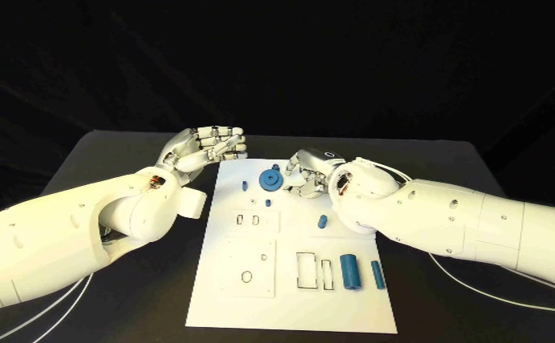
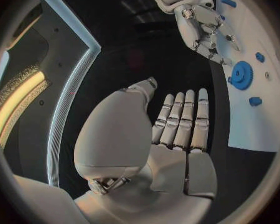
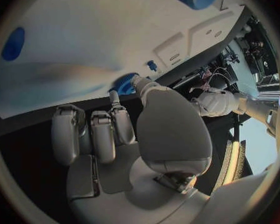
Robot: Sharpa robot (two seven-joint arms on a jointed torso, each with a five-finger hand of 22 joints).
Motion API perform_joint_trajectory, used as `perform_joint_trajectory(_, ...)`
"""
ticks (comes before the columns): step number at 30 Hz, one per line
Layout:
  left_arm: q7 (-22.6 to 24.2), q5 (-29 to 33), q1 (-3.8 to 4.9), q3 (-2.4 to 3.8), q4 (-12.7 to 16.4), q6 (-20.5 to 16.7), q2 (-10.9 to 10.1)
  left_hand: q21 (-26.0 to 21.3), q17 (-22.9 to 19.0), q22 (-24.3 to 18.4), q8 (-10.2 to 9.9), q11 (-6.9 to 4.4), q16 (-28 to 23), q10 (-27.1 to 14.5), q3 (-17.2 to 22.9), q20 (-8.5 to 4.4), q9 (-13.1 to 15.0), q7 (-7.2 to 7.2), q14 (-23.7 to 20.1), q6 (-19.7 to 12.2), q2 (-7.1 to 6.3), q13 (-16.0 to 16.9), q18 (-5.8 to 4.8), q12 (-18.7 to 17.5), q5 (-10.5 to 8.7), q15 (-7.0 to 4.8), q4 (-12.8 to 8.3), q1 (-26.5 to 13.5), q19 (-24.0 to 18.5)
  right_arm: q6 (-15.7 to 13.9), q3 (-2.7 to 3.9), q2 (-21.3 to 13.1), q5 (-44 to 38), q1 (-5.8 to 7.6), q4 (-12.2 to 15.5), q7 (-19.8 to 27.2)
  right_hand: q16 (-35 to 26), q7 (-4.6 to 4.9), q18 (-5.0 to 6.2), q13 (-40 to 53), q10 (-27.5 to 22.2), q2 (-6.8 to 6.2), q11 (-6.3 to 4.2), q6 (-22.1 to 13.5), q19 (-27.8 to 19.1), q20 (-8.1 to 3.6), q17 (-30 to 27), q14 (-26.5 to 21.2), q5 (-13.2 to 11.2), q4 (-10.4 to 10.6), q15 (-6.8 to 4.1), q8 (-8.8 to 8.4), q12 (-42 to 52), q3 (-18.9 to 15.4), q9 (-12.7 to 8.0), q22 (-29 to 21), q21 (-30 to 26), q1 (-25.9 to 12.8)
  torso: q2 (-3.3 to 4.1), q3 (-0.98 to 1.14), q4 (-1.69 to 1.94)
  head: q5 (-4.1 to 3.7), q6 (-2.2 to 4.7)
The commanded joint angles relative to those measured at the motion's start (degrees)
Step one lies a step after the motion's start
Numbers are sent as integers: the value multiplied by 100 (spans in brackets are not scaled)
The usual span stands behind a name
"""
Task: Assemble the parts on the task board
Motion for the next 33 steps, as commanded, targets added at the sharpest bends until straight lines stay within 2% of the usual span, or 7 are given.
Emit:
perform_joint_trajectory(1, 41, 14, 7, 4, 5, 76, 6, -4, -6, 8, 16, 9, -31, -7, -18, -2, 5, 407, 42, -14, 65, -3, 65, 13, -13, -18, -13, 12, 47, -255, 9, -5, -87, 23, 42, -54, 31, 4, -35, 345, 28, 16, -7, 27, 41, -5, 1138, 516, -5, 20, 39, 14, 10, -16, 4, 534, 29, -39, 0, -2, -2, -2, 7)
perform_joint_trajectory(10, 39, 14, 7, 4, -1, 82, 23, -4, -6, 8, 16, 9, -31, -7, -18, -2, 5, 407, 42, -14, 65, -3, 65, 13, -13, -18, -13, 12, 47, -296, 19, 130, -68, 48, 26, 12, 32, 4, -36, 343, 27, 23, -9, 14, 44, -9, 1141, 517, -1, -10, 36, 2, 8, 0, -1, 539, 32, 2, 4, -3, 14, -16, 20)
perform_joint_trajectory(15, 39, 14, 7, 4, -3, 84, 34, -4, -6, 8, 16, 9, -31, -7, -18, -2, 5, 407, 42, -14, 65, -3, 65, 13, -13, -18, -13, 12, 47, -216, 20, 287, -18, 46, -111, 83, 33, 5, -36, 341, 25, 19, -9, 8, 45, -11, 1142, 517, -2, -35, 34, -5, 6, 10, -3, 541, 32, 33, 5, -9, 11, -15, 24)
perform_joint_trajectory(23, 37, 14, 7, 4, -2, 82, 42, -4, -6, 8, 16, 9, -31, -7, -18, -2, 5, 407, 42, -14, 65, -3, 65, 13, -13, -18, -13, 12, 47, -83, 19, 533, 31, 0, -351, 152, 34, 8, -34, 337, 20, 12, -8, 0, 39, -12, 1148, 518, -2, -54, 34, -13, 2, 15, -6, 533, 24, 55, 11, -5, 10, -6, 18)
perform_joint_trajectory(33, 33, 14, 7, 4, -5, 82, 51, -4, -6, 8, 16, 9, -31, -7, -18, -2, 5, 407, 42, -14, 65, -3, 65, 13, -13, -18, -13, 12, 47, 13, 18, 707, 43, -27, -616, 183, 33, 15, -33, 326, 8, 1, -3, -22, 35, -13, 1142, 517, -4, -73, 37, -29, -7, 18, -13, 529, 19, 73, 9, -7, 9, 2, 7)
